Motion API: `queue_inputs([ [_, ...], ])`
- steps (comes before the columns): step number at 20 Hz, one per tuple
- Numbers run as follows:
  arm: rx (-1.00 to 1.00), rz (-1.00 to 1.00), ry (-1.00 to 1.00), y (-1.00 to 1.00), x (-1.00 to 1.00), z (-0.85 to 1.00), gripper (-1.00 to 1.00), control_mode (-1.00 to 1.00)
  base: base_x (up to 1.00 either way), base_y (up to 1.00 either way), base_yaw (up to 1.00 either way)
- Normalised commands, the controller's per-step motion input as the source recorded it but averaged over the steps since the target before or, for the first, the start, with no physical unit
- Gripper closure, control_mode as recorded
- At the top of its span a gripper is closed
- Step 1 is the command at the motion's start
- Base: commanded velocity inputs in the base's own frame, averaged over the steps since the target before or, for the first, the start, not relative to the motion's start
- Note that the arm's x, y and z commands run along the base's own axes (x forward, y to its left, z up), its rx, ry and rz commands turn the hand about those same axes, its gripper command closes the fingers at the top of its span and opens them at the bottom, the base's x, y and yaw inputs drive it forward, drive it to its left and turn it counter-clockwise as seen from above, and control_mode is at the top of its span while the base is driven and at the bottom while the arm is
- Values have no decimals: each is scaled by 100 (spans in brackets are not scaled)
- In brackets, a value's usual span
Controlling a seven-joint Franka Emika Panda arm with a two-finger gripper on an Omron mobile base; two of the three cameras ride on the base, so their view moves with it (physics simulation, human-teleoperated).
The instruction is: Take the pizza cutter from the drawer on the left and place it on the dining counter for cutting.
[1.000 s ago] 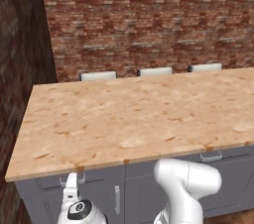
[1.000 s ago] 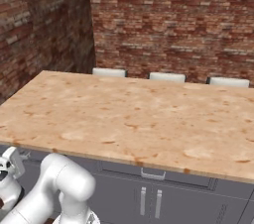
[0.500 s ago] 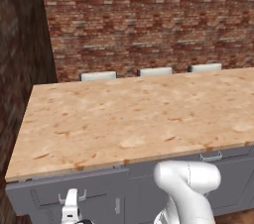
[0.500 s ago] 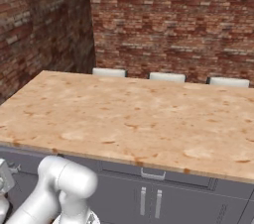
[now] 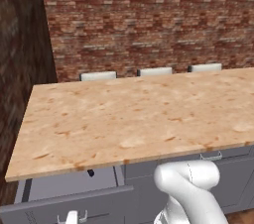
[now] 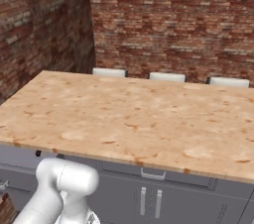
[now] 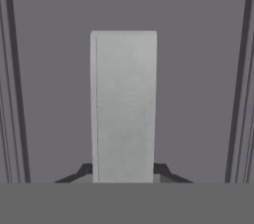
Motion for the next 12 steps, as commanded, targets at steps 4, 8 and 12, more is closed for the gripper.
queue_inputs([
  [4, 0, 0, 0, 0, -83, 0, 100, -100, 0, 0, 0],
  [8, 0, 0, 0, 0, -80, 0, 100, -100, 0, 0, 0],
  [12, 0, 0, 0, 0, -72, 0, 100, -100, 0, 0, 0],
])
